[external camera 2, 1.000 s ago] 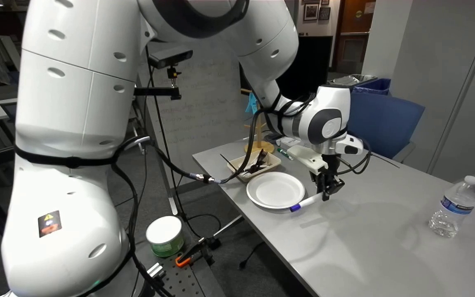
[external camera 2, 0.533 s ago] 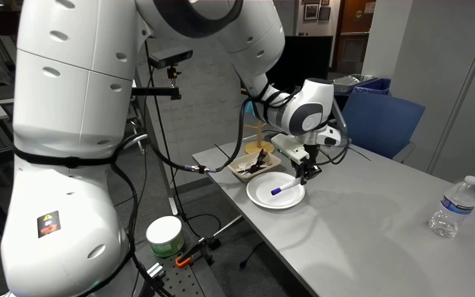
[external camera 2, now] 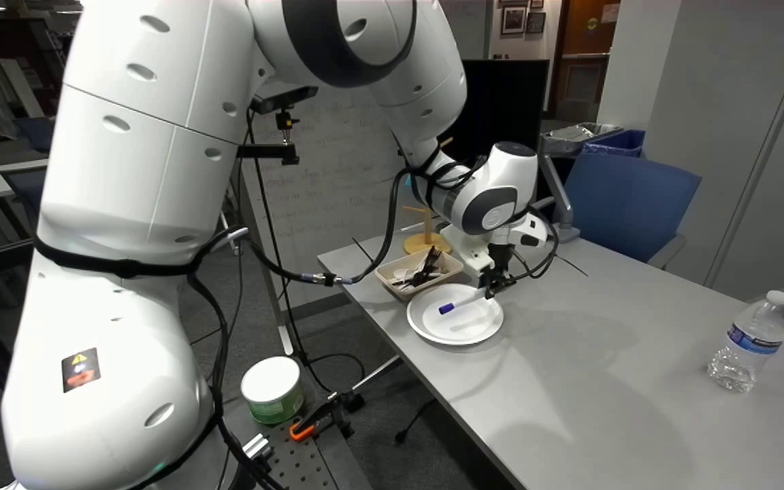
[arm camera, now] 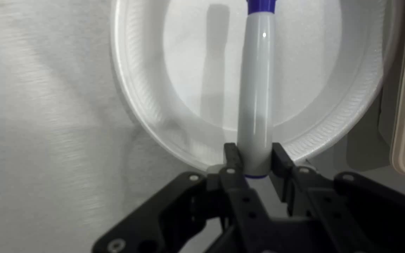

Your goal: Place the blue marker on the white plate

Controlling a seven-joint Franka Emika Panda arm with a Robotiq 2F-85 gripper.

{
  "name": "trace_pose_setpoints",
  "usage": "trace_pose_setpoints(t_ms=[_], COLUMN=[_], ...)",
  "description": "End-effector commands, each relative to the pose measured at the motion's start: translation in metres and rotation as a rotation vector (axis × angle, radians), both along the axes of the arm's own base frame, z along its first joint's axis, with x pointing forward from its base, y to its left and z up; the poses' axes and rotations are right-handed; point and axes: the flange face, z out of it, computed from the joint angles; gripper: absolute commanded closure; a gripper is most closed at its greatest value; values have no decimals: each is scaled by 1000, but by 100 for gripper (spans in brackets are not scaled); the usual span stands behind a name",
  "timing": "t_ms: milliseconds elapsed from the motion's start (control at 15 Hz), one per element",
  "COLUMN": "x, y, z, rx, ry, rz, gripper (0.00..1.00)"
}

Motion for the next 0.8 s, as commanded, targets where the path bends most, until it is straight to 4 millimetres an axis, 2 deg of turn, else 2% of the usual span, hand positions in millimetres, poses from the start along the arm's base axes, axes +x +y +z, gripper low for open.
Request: trace_pose_setpoints(t_ms=[0, 67, 200, 533, 600, 733], x=[13, 14, 11, -7, -13, -25], y=[12, 13, 12, -3, -8, -15], z=[-12, -15, -18, -12, -9, 1], rx=[44, 44, 46, 16, 2, -7], ry=[-57, -57, -40, -5, 10, 39], rz=[-15, -14, -11, 5, 4, 17], gripper=[76, 49, 41, 4, 0, 0])
